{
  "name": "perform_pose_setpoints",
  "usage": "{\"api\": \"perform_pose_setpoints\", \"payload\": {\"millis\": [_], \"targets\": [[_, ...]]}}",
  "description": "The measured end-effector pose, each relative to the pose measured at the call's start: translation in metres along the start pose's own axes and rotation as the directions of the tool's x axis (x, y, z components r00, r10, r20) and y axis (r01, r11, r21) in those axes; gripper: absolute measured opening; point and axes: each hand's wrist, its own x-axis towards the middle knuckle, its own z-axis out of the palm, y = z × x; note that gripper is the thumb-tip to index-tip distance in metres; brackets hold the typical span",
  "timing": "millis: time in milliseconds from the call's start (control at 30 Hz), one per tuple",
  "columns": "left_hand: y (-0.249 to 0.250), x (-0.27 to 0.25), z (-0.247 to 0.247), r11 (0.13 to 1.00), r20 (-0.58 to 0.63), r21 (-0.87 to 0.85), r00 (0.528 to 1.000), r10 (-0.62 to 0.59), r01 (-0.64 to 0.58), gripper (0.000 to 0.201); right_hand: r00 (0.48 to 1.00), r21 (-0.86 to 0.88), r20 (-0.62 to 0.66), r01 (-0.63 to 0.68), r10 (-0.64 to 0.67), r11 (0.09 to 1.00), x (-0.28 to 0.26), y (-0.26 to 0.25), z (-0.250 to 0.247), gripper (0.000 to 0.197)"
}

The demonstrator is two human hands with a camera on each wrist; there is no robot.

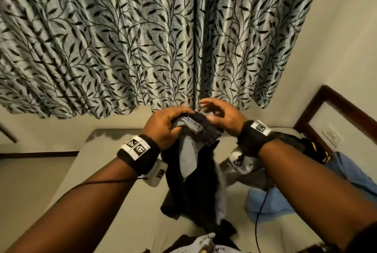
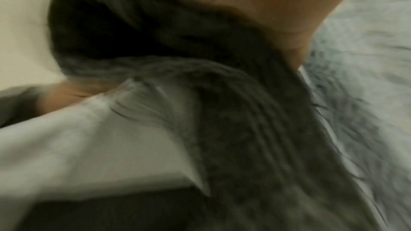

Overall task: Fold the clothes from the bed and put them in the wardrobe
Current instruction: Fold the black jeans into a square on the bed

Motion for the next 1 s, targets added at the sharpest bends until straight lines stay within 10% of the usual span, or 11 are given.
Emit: {"api": "perform_pose_setpoints", "payload": {"millis": [233, 467, 567, 633, 767, 867, 1000], "targets": [[0.006, 0.02, -0.07, 0.919, 0.007, -0.377, 0.993, -0.12, 0.113, 0.049, 0.943, -0.135, 0.181, -0.258, 0.28, 0.957, -0.043, 0.073, 0.044, 0.13], [0.033, 0.028, -0.17, 0.84, 0.06, -0.537, 0.997, -0.05, 0.074, 0.033, 0.984, -0.206, 0.137, -0.086, 0.116, 0.975, 0.015, 0.062, 0.088, 0.144], [0.025, 0.023, -0.199, 0.933, -0.029, -0.333, 0.988, -0.154, 0.136, 0.049, 0.975, -0.122, 0.151, -0.146, 0.163, 0.982, 0.04, 0.06, 0.099, 0.127], [0.019, 0.015, -0.204, 0.969, -0.05, -0.04, 0.968, -0.246, 0.244, 0.058, 0.939, -0.261, 0.259, -0.158, 0.226, 0.952, 0.045, 0.067, 0.113, 0.063], [-0.008, -0.021, -0.197, 0.769, -0.241, 0.263, 0.812, -0.532, 0.582, 0.017, 0.927, -0.464, 0.257, -0.13, 0.273, 0.876, 0.048, 0.074, 0.123, 0.017], [-0.048, -0.05, -0.196, 0.696, -0.366, 0.039, 0.658, -0.658, 0.717, 0.014, 0.954, -0.517, 0.213, -0.072, 0.21, 0.853, 0.064, 0.055, 0.076, 0.015], [-0.068, -0.059, -0.201, 0.681, -0.407, -0.118, 0.59, -0.697, 0.723, 0.007, 0.991, -0.607, 0.127, 0.051, 0.034, 0.793, 0.084, 0.006, -0.012, 0.028]]}}
